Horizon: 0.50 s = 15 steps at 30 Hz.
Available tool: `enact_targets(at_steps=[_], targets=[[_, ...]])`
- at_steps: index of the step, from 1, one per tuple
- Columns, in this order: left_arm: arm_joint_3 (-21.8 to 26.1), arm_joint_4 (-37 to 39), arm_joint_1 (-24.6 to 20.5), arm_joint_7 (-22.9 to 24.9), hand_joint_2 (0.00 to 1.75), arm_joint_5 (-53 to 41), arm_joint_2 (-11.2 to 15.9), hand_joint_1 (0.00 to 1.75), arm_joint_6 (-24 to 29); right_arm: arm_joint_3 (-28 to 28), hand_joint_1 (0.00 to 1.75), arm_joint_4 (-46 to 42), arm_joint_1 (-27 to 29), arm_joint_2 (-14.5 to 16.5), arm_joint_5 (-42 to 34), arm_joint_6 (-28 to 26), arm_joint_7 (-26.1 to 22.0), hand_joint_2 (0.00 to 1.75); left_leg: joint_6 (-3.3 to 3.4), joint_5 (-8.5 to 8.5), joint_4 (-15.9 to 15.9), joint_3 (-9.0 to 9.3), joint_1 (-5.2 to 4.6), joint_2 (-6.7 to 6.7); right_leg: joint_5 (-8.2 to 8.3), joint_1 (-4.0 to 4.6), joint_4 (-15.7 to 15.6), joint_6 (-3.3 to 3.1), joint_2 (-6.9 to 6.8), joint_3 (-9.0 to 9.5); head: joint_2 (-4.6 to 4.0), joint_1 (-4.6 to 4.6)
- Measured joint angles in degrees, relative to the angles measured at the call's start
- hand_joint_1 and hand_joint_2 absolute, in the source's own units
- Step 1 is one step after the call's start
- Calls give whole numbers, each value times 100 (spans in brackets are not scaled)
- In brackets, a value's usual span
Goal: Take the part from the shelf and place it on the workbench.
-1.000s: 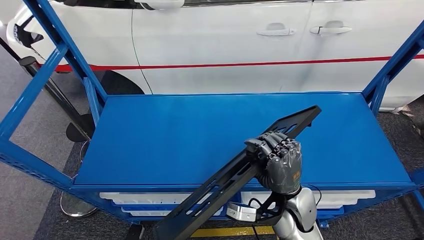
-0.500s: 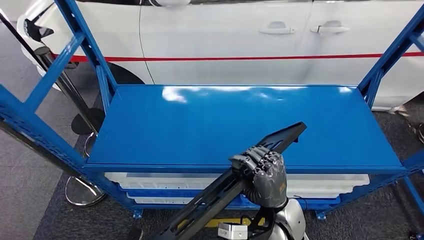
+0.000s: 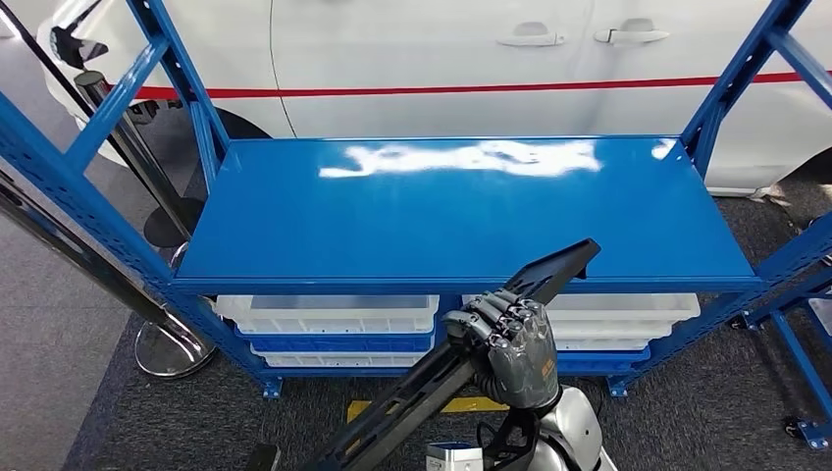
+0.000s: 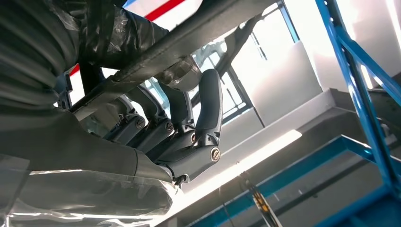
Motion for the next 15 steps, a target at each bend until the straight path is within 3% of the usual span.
enact_targets(at_steps=[2,4,5,6,7,9,11,12,13,15], targets=[[-1,0,5,11,175,-15,1,0,-8,0,175,-13,-7,3,102,0,-56,175,-58,-506,409,-136,24,-12,144,-8,-16,-90,-23,-144,0,0],[-4,0,0,20,175,-43,0,0,-16,-7,175,-33,-1,22,286,0,-173,175,-98,-1041,1097,-266,33,-11,284,11,-6,-120,-27,-326,0,0],[-6,0,-5,26,175,-54,-1,0,-19,-14,175,-44,9,39,380,0,-245,175,-106,-1124,1378,-270,35,-11,353,21,3,-121,-27,-424,0,0],[-8,0,-10,32,175,-61,-2,0,-21,-21,175,-52,20,59,449,0,-312,175,-102,-1061,1508,-201,34,-11,422,30,15,-119,-28,-522,0,0],[-10,0,-14,38,175,-64,-3,0,-24,-29,175,-60,29,78,495,0,-363,175,-87,-899,1452,-42,33,-11,488,39,28,-113,-28,-617,0,0],[-11,-2,-27,45,175,-68,-2,0,-26,-55,175,-75,41,112,544,0,-432,175,-17,-668,827,536,16,-15,608,54,55,-91,-24,-771,0,0],[-12,-9,-57,48,175,-68,-2,0,-26,-103,175,-103,47,146,570,-1,-484,175,55,-777,-4,1114,-17,-19,721,63,62,-45,-29,-841,0,1],[-13,-11,-72,48,175,-68,-5,0,-26,-125,175,-114,48,165,573,-1,-504,175,80,-853,-251,1255,-38,-20,781,59,50,-14,-36,-852,0,0],[-14,-13,-81,48,175,-68,-9,0,-26,-142,175,-122,50,181,573,-1,-519,175,98,-853,-367,1285,-50,-20,847,54,27,21,-43,-855,0,-1],[-14,-13,-83,52,175,-66,-22,0,-28,-173,175,-124,63,204,570,-1,-539,175,162,-718,-400,1196,-30,6,832,41,37,85,-29,-891,0,-1]])
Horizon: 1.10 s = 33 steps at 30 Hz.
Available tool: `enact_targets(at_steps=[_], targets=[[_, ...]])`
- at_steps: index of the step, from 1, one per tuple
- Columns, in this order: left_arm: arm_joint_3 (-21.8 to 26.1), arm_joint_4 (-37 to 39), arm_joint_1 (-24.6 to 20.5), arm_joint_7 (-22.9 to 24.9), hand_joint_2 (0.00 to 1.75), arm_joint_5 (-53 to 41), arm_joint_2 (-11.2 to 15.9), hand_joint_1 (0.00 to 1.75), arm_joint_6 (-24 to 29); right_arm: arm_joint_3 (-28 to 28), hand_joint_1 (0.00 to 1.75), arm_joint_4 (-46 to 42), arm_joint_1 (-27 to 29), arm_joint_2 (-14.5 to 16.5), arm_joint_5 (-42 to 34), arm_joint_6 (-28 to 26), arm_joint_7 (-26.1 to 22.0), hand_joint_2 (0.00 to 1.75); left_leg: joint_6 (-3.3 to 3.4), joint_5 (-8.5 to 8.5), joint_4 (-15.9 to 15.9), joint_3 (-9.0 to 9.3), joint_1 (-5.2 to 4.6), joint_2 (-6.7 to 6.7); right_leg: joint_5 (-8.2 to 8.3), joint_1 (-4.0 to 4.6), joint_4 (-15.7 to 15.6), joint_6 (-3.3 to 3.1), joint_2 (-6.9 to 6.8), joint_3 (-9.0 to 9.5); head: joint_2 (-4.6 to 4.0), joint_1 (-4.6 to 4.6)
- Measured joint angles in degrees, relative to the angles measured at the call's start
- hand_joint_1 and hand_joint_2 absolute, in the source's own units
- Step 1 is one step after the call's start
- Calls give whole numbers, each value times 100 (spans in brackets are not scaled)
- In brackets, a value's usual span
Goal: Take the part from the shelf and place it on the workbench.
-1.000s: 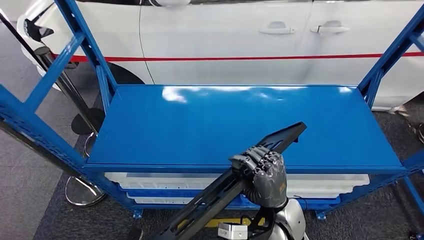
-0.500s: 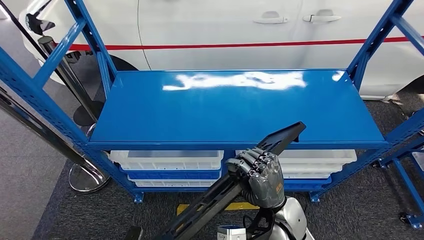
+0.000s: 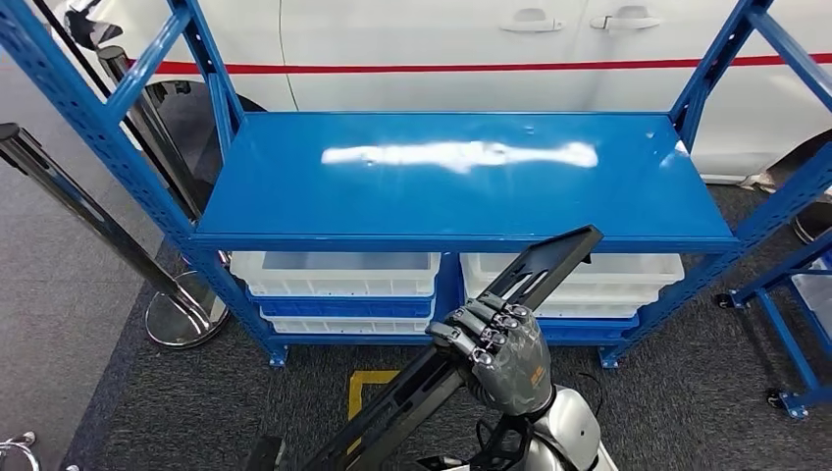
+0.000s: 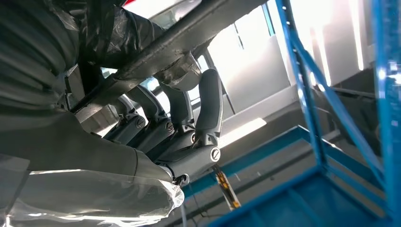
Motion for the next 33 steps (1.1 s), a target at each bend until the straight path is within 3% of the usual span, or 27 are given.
enact_targets(at_steps=[1,2,4,5,6,7,8,9,11,13,15,16,17,19,20,21,23,24,25,27,28,30,31,33], targets=[[0,-1,1,2,175,3,-4,0,-2,-19,175,-1,9,4,-4,-1,-7,175,46,86,-18,-65,15,17,-175,-5,107,26,13,-47,0,2],[1,-1,2,4,175,7,-8,0,-4,-36,175,-1,18,6,-3,-1,-8,175,82,175,-28,-146,27,33,-470,-16,338,47,26,-115,0,3],[1,-1,2,4,175,10,-8,0,-6,-61,175,-2,35,7,30,-2,-3,175,116,331,-7,-343,13,44,-1065,-36,1035,88,32,-260,0,5],[1,0,5,5,175,10,-8,0,-6,-71,175,-1,47,7,55,-2,2,175,109,401,15,-449,10,47,-1181,-43,1363,108,32,-292,0,6],[1,0,7,7,175,10,-8,0,-6,-80,175,0,60,7,82,-2,6,175,99,462,45,-561,10,50,-1135,-50,1551,125,32,-259,0,6],[1,0,9,10,175,9,-8,0,-6,-88,175,1,71,7,110,-2,8,175,84,515,87,-676,13,51,-988,-60,1562,137,31,-140,0,6],[0,0,10,14,175,8,-8,0,-6,-94,175,2,78,8,143,-2,9,175,65,560,139,-786,18,52,-827,-73,1376,142,31,81,0,5],[0,-1,11,16,175,8,-9,0,-5,-97,175,2,80,9,176,-2,8,175,41,597,199,-886,19,51,-766,-84,1031,141,32,377,0,5],[-2,-2,12,17,175,7,-10,0,-2,-101,175,1,84,16,221,-2,4,175,-19,662,306,-1023,11,43,-887,-71,290,107,39,901,0,2],[-2,-2,16,19,175,5,-10,0,1,-110,175,3,90,23,227,-2,1,175,-90,751,336,-1082,4,37,-990,-33,-6,31,45,1040,0,1],[-2,-2,27,21,175,4,-9,0,-4,-119,175,15,87,25,221,0,21,175,-162,744,365,-1146,24,30,-881,-39,-16,-78,28,936,0,1],[-2,-2,33,22,175,3,-8,0,-8,-120,175,22,83,25,217,1,37,175,-196,596,464,-1205,36,25,-809,-43,-24,-133,17,868,0,1],[-3,-2,39,23,175,2,-8,0,-12,-120,175,32,78,26,211,1,54,175,-223,340,663,-1282,49,20,-733,-51,-32,-178,6,786,0,0],[-6,-2,40,24,175,-3,-8,0,-15,-120,175,52,73,27,196,1,69,175,-265,-246,1297,-1426,61,19,-586,-38,-28,-222,-1,602,0,-1],[-8,-2,38,24,175,-7,-9,0,-15,-120,175,66,73,27,185,1,71,175,-278,-394,1615,-1452,64,19,-509,-30,-24,-226,-4,501,0,-1],[-11,-2,34,24,175,-9,-9,0,-16,-120,175,81,72,27,176,1,71,175,-281,-390,1823,-1419,65,19,-434,-24,-15,-224,-6,399,0,-1],[-21,-2,27,24,175,-12,-10,0,-20,-119,175,104,72,27,175,1,82,175,-255,-79,1734,-1114,62,16,-294,-15,7,-209,-7,204,0,-1],[-27,-3,20,24,175,-12,-9,0,-22,-119,175,110,71,26,196,1,109,175,-218,40,1401,-811,55,13,-227,-12,17,-197,-6,125,0,-2],[-33,-4,8,23,175,-12,-7,0,-23,-118,175,112,69,26,223,1,144,175,-175,54,950,-463,39,11,-168,-3,24,-177,-5,65,0,-2],[-43,-8,-19,20,175,-10,-4,0,-24,-114,175,117,56,22,303,1,242,175,-114,-90,188,40,2,7,-47,-5,14,-121,-19,10,0,-1],[-45,-9,-27,19,175,-7,-5,0,-25,-110,175,123,45,19,340,1,290,175,-98,-131,19,115,-17,6,14,-12,-9,-86,-27,3,0,0],[-46,-8,-19,19,175,4,-14,0,-27,-93,175,146,28,-9,365,1,407,175,-54,-12,-62,50,-11,19,80,-24,-54,-14,-21,-20,0,2],[-46,-8,-16,18,175,9,-19,0,-27,-81,175,161,19,-32,343,1,465,175,-11,73,-88,-2,2,31,-41,-26,11,17,-8,-58,0,3],[-45,-8,-10,12,175,15,-30,0,-28,-53,175,196,2,-91,308,1,576,175,58,239,-102,-148,18,54,-592,-38,455,59,17,-191,0,4]])
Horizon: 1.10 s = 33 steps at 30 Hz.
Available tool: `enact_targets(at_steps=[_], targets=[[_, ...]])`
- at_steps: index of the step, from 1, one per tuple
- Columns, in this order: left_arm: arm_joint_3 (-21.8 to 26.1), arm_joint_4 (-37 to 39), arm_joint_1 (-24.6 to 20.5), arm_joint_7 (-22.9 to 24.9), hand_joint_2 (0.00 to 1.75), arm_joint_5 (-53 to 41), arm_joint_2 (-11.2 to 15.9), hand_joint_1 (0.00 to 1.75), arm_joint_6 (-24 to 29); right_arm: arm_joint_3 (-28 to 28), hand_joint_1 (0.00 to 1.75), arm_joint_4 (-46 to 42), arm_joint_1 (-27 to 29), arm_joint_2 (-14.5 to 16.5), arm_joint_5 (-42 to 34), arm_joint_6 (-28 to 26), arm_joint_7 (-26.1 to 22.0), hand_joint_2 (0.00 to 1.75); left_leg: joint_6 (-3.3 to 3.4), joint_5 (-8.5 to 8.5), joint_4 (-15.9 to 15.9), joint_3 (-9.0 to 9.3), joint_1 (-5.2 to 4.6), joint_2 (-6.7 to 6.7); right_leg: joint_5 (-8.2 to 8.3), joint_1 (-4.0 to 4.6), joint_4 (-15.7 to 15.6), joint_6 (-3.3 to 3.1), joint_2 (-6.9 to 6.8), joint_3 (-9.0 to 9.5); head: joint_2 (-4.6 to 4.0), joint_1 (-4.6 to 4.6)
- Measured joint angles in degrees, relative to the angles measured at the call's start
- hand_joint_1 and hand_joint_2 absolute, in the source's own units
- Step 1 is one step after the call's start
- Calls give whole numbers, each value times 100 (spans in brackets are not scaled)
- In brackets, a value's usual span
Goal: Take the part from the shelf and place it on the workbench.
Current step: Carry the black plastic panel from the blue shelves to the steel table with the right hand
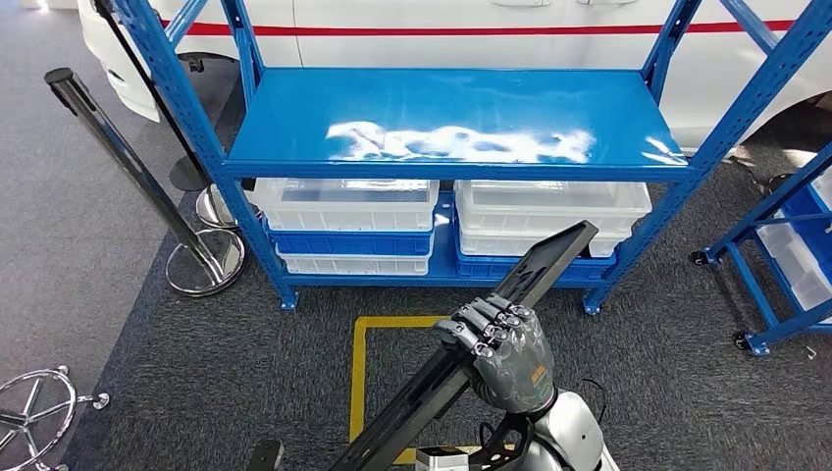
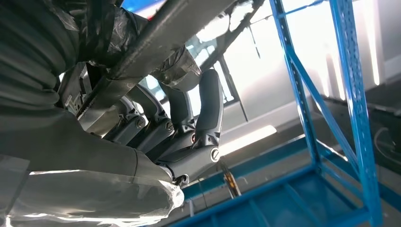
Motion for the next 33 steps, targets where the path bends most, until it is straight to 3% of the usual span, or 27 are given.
enact_targets(at_steps=[1,2,3,4,5,6,7,9,10,12,14,17,18,19,20,22,24,27,28,29,30,32,33], targets=[[0,0,3,-3,175,1,-1,0,-1,16,175,15,-9,-26,17,0,46,175,23,67,14,-96,-4,1,-298,-6,355,14,5,-75,0,0],[0,0,6,-4,175,-1,-2,0,-2,32,175,29,-14,-51,52,0,84,175,22,127,36,-198,-8,2,-474,-10,713,29,7,-132,0,-1],[0,0,11,-4,175,-1,-3,0,-3,45,175,40,-15,-73,83,0,111,175,15,186,63,-303,-9,3,-504,-15,979,43,7,-140,0,-1],[0,0,15,-4,175,-1,-4,0,-3,56,175,49,-17,-93,101,0,128,175,3,237,98,-409,-7,3,-406,-23,1085,55,6,-72,0,-1],[-1,1,17,-4,175,-1,-6,0,-4,64,175,55,-20,-109,108,0,139,175,-15,278,139,-509,-2,3,-241,-34,997,64,5,90,0,-1],[-1,1,18,-4,175,-1,-8,0,-4,69,175,58,-27,-121,113,0,150,175,-36,310,186,-593,3,2,-97,-47,719,69,5,337,0,-1],[-2,1,18,-3,175,-2,-10,0,-4,73,175,58,-39,-128,141,0,175,175,-60,332,233,-670,-1,0,-55,-49,345,70,7,614,0,-1],[-4,1,18,3,175,-5,-11,0,-4,77,175,57,-81,-131,325,-1,307,175,-116,393,308,-774,-11,-3,-162,-28,-293,20,24,1012,0,-2],[-7,1,18,7,175,-7,-11,0,-6,77,175,59,-114,-131,459,-2,418,175,-145,432,323,-808,-18,-3,-228,-5,-438,-9,33,1078,0,-3],[-15,1,21,19,175,-19,-10,0,-14,81,175,86,-223,-131,675,-1,683,175,-206,464,340,-863,-10,-10,-199,-6,-500,-88,31,1041,0,-3],[-35,1,24,49,175,-51,-9,0,-38,111,175,175,-447,-137,781,1,1001,175,-272,191,589,-983,6,-22,-114,-28,-515,-197,17,949,0,-5],[-84,2,16,95,175,-113,-9,0,-73,202,175,368,-848,-169,860,2,1417,175,-334,-541,1660,-1287,26,-28,17,-11,-485,-284,3,759,0,-7],[-95,2,14,102,175,-122,-10,0,-77,232,175,422,-938,-184,864,2,1487,175,-337,-628,1936,-1324,28,-28,57,2,-467,-287,-4,693,0,-7],[-104,2,13,106,175,-128,-12,0,-82,264,175,470,-1010,-199,868,2,1540,175,-328,-595,2032,-1274,29,-28,94,14,-445,-289,-10,627,0,-7],[-111,2,12,111,175,-134,-14,0,-89,295,175,509,-1074,-212,871,3,1582,175,-304,-459,1905,-1120,25,-29,128,27,-422,-289,-12,566,0,-7],[-136,-1,-1,131,175,-161,-11,0,-105,366,175,579,-1230,-232,870,24,1691,175,-193,-182,1174,-607,-3,-41,195,51,-380,-284,-7,459,0,-6],[-173,-4,-31,157,175,-202,-10,0,-122,438,175,644,-1462,-240,808,100,1825,175,-99,-130,483,-208,-47,-55,280,47,-366,-249,-2,380,0,-5],[-224,-5,-62,193,175,-242,-20,0,-144,542,175,720,-1823,-244,621,228,1981,175,-66,-43,201,-152,-63,-52,432,17,-414,-147,-4,306,0,-7],[-234,-5,-68,199,175,-244,-26,0,-149,566,175,741,-1913,-248,580,246,2005,175,-46,43,147,-179,-46,-42,391,19,-402,-117,3,273,0,-6],[-242,-5,-76,202,175,-244,-33,0,-152,589,175,762,-1988,-251,554,253,2019,175,-18,133,94,-222,-26,-30,245,23,-313,-90,11,221,0,-3],[-248,-5,-85,203,175,-245,-44,0,-156,608,175,781,-2049,-256,541,255,2030,175,-1,214,56,-278,-6,-18,-2,20,-113,-68,19,147,0,-2],[-260,-5,-97,204,175,-245,-54,0,-161,641,175,816,-2119,-260,508,257,2046,175,18,334,74,-443,-14,-10,-542,-2,546,-22,25,-3,0,-1],[-267,-5,-96,204,175,-247,-57,0,-165,652,175,832,-2133,-262,483,257,2055,175,9,386,100,-532,-11,-10,-661,-17,869,3,25,-40,0,-1]])
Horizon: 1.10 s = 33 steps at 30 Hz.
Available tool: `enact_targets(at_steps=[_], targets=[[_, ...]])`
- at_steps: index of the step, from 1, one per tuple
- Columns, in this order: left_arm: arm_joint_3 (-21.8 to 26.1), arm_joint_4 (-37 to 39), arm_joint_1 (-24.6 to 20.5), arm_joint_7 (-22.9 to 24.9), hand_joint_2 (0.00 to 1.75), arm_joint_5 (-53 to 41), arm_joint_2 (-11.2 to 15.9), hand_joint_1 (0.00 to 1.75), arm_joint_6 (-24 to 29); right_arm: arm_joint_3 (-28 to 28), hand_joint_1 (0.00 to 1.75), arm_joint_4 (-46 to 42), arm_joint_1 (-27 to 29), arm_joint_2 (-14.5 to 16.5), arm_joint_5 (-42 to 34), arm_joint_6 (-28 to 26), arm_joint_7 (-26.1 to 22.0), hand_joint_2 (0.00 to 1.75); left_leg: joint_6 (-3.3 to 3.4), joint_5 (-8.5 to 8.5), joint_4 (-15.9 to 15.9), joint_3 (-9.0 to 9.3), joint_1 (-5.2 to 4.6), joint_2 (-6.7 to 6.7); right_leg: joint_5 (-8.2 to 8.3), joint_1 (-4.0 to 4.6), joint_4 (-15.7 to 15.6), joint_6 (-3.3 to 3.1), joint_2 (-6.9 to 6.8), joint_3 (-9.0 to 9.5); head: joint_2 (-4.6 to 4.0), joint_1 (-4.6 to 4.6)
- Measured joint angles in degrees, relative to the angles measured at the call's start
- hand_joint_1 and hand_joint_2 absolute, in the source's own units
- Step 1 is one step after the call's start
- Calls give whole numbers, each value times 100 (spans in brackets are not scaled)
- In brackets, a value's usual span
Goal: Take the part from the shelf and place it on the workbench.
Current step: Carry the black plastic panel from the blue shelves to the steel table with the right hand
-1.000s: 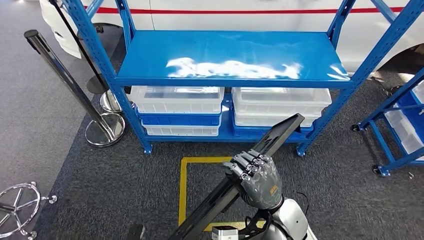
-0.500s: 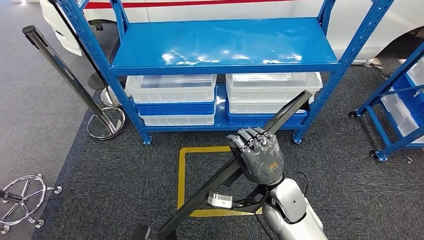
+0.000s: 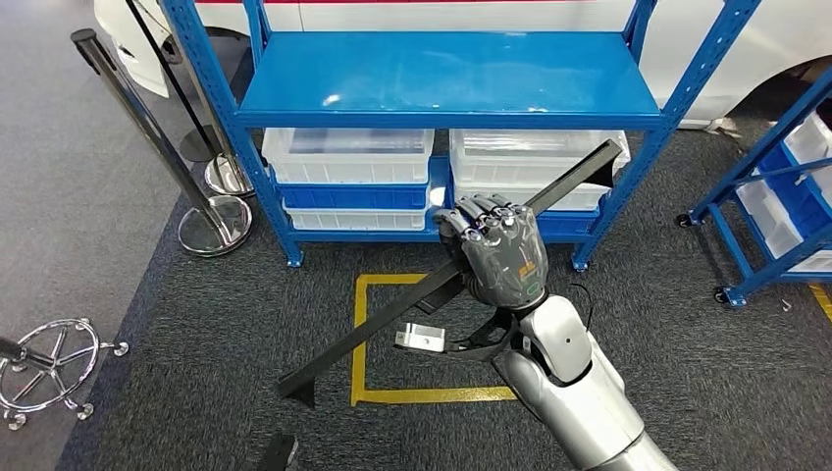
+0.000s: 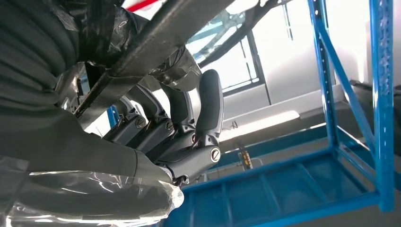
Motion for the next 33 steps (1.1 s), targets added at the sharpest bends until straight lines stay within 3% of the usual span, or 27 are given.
enact_targets(at_steps=[1,2,4,5,7,8,10,11,12,14,15,16,18,19,20,22,23,25,26,27,28,30,31,32,33], targets=[[-7,0,0,1,175,-2,-1,0,-4,10,175,14,-10,-1,-33,-2,10,175,-10,47,35,-93,6,1,21,-17,209,24,-1,11,0,-1],[-15,0,-1,1,175,-7,-2,0,-9,22,175,26,-29,-2,-73,-4,22,175,-29,90,84,-196,18,3,170,-38,248,48,-2,103,0,-1],[-27,0,-9,4,175,-19,-7,0,-14,46,175,30,-96,-2,-146,-8,37,175,-87,151,221,-401,45,7,462,-85,-186,95,-5,516,0,-1],[-33,0,-17,8,175,-31,-10,0,-14,60,175,22,-139,1,-173,-9,40,175,-123,177,297,-494,50,6,456,-85,-561,105,-1,789,0,-2],[-48,0,-28,21,175,-51,-12,0,-11,85,175,0,-208,7,-206,-13,45,175,-193,252,378,-602,38,-3,277,-63,-1086,57,8,1103,0,-4],[-56,0,-30,30,175,-58,-13,0,-9,104,175,-9,-231,10,-213,-15,48,175,-225,306,377,-629,35,-7,248,-39,-1183,7,14,1138,0,-7],[-65,0,-14,51,175,-60,-10,0,-4,154,175,-9,-256,15,-222,-15,52,175,-287,348,369,-689,54,-15,349,-34,-1194,-112,3,1031,0,-7],[-67,0,-3,63,175,-61,-9,0,1,183,175,-8,-264,20,-224,-14,52,175,-316,213,444,-743,69,-19,422,-33,-1195,-176,-6,962,0,-7],[-68,0,8,73,175,-63,-9,0,4,208,175,-8,-268,30,-224,-13,53,175,-341,-35,617,-808,78,-21,498,-37,-1201,-234,-16,881,0,-7],[-74,0,8,84,175,-66,-9,0,8,254,175,-10,-275,48,-225,-12,53,175,-372,-687,1245,-931,85,-22,645,-27,-1199,-293,-25,709,0,-7],[-78,0,5,86,175,-69,-8,0,9,276,175,-10,-275,53,-223,-12,53,175,-378,-885,1607,-960,85,-22,718,-16,-1196,-301,-28,613,0,-7],[-83,0,0,89,175,-71,-7,0,9,300,175,-10,-274,54,-217,-12,52,175,-376,-925,1891,-942,85,-22,794,-3,-1192,-303,-32,514,0,-7],[-93,0,-2,93,175,-78,-3,0,10,341,175,-10,-270,54,-199,-12,51,175,-339,-647,2002,-696,76,-26,944,19,-1185,-299,-34,319,0,-7],[-100,0,-7,93,175,-81,-1,0,10,355,175,-11,-269,54,-190,-13,51,175,-299,-494,1768,-434,63,-33,1016,25,-1184,-292,-32,241,0,-8],[-105,-2,-16,93,175,-84,6,0,10,364,175,-14,-269,55,-185,-14,51,175,-245,-469,1358,-76,40,-44,1081,31,-1183,-277,-30,182,0,-8],[-113,-5,-44,92,175,-91,17,0,10,376,175,-22,-270,57,-180,-16,51,175,-174,-668,438,582,-13,-66,1214,28,-1198,-228,-37,122,0,-6],[-115,-7,-56,92,175,-94,22,0,10,384,175,-26,-270,58,-179,-16,50,175,-157,-759,152,751,-37,-74,1285,20,-1226,-196,-45,113,0,-6],[-117,-5,-59,92,175,-97,19,0,8,399,175,-27,-266,55,-179,-14,49,175,-140,-688,-8,741,-37,-63,1419,4,-1307,-128,-49,98,0,-5],[-118,-5,-59,92,175,-97,16,0,7,406,175,-26,-261,51,-179,-12,48,175,-108,-598,-36,694,-25,-49,1393,7,-1315,-98,-38,73,0,-5],[-118,-4,-60,92,175,-95,13,0,7,410,175,-26,-258,46,-179,-9,47,175,-69,-499,-61,619,-9,-32,1223,11,-1223,-78,-25,22,0,-3],[-118,-4,-64,93,175,-93,8,0,5,413,175,-24,-256,42,-179,-3,45,175,-34,-401,-69,525,6,-16,940,12,-1025,-64,-13,-44,0,-2],[-118,-4,-73,94,175,-90,2,0,4,423,175,-21,-255,40,-179,17,43,175,12,-240,-16,285,-14,-6,318,9,-338,-42,-5,-176,0,-1],[-118,-4,-72,94,175,-90,-2,0,3,428,175,-17,-254,40,-179,30,42,175,9,-174,25,160,-19,-1,193,8,13,-27,-6,-207,0,0],[-118,-4,-71,94,175,-90,-4,0,3,433,175,-12,-253,38,-179,41,42,175,4,-112,76,29,-22,6,222,6,269,-14,-6,-191,0,0],[-119,-4,-71,94,175,-89,-7,0,2,438,175,-7,-253,37,-179,50,42,175,-6,-57,135,-104,-21,12,364,2,365,-6,-7,-106,0,0]])
